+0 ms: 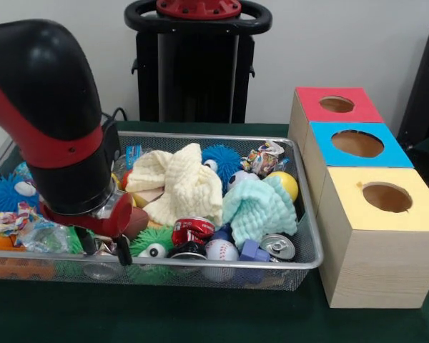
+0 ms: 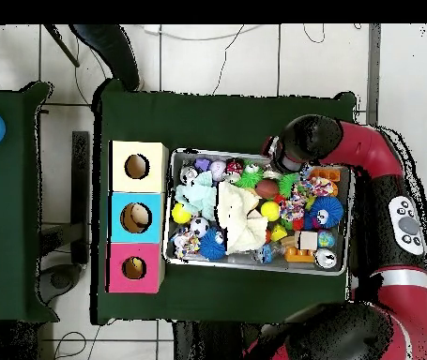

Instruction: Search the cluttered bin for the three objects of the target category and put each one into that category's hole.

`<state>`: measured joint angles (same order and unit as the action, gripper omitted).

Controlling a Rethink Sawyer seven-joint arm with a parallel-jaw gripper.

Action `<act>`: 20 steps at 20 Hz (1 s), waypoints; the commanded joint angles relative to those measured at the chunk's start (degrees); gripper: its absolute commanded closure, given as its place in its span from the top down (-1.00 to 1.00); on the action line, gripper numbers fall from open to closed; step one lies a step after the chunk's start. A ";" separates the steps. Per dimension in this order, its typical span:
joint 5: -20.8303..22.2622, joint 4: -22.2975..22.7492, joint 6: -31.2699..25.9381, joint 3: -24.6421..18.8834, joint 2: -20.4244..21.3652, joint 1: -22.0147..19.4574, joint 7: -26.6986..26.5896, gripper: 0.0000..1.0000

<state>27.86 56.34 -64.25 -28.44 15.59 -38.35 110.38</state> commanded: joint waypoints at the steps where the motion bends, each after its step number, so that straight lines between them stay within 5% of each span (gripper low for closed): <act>1: 3.79 -9.18 -0.05 -3.76 -9.10 0.84 -20.58 1.00; 8: 4.55 8.13 12.58 -2.66 -2.57 -4.45 -19.07 1.00; 9: 5.54 10.53 15.86 -3.04 -1.61 -5.34 -18.61 -1.00; 16: 7.78 18.44 23.68 -2.89 1.09 -5.38 -14.51 -1.00; 20: 8.16 27.27 25.27 -0.05 10.44 -1.11 -5.95 -1.00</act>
<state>30.17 69.54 -48.98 -29.93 21.12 -42.47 108.12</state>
